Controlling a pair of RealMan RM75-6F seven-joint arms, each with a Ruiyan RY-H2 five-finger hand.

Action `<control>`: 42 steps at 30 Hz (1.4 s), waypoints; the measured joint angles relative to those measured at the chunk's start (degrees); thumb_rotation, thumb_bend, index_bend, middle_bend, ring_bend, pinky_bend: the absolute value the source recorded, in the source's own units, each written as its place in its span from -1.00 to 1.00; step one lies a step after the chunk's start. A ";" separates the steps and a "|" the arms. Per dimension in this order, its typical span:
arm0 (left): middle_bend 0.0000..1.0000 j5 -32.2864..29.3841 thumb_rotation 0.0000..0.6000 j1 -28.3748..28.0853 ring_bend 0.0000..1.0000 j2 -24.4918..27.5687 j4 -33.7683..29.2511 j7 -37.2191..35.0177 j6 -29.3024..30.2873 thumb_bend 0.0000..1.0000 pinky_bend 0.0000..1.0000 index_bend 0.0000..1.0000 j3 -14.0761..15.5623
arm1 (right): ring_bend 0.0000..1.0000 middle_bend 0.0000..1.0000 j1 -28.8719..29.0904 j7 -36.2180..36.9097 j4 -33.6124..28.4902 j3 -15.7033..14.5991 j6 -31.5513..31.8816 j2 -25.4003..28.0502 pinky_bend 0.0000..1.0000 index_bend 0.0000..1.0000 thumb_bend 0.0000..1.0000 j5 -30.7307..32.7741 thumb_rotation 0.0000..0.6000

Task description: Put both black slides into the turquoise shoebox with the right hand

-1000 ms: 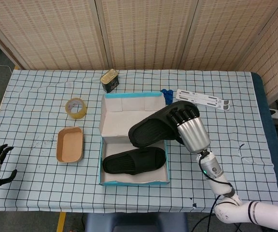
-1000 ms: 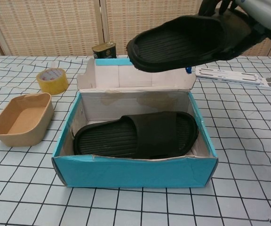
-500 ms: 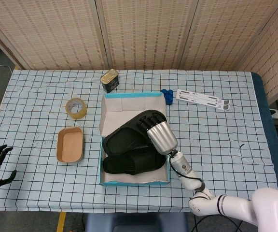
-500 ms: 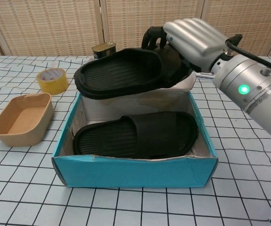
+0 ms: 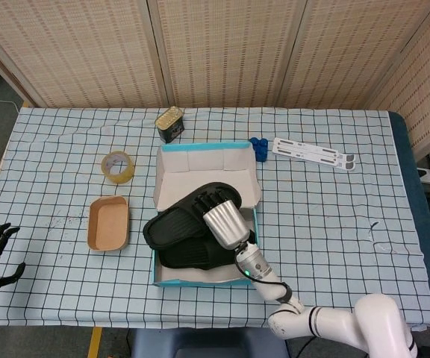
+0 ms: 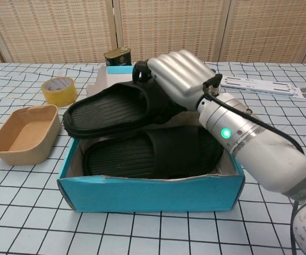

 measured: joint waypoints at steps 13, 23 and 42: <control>-0.92 0.20 1.00 0.03 -0.83 0.19 -0.08 -0.39 0.01 -0.28 -0.37 -0.73 0.03 | -0.20 0.27 -2.57 -6.45 4.18 -4.91 0.62 -4.59 -0.36 0.45 -0.86 -2.51 1.00; -0.92 -0.06 1.00 -0.15 -0.82 0.08 -0.05 0.07 -0.33 -0.28 -0.37 -0.73 0.07 | -0.20 0.27 -4.18 -9.63 5.60 -5.53 1.46 -6.31 -0.36 0.45 -0.86 -3.56 1.00; -0.92 -0.25 1.00 -0.27 -0.83 -0.14 -0.15 0.91 -0.42 -0.28 -0.37 -0.73 0.13 | -0.19 0.27 -9.25 -27.22 -12.17 -5.52 0.21 0.36 -0.35 0.45 -0.86 1.22 1.00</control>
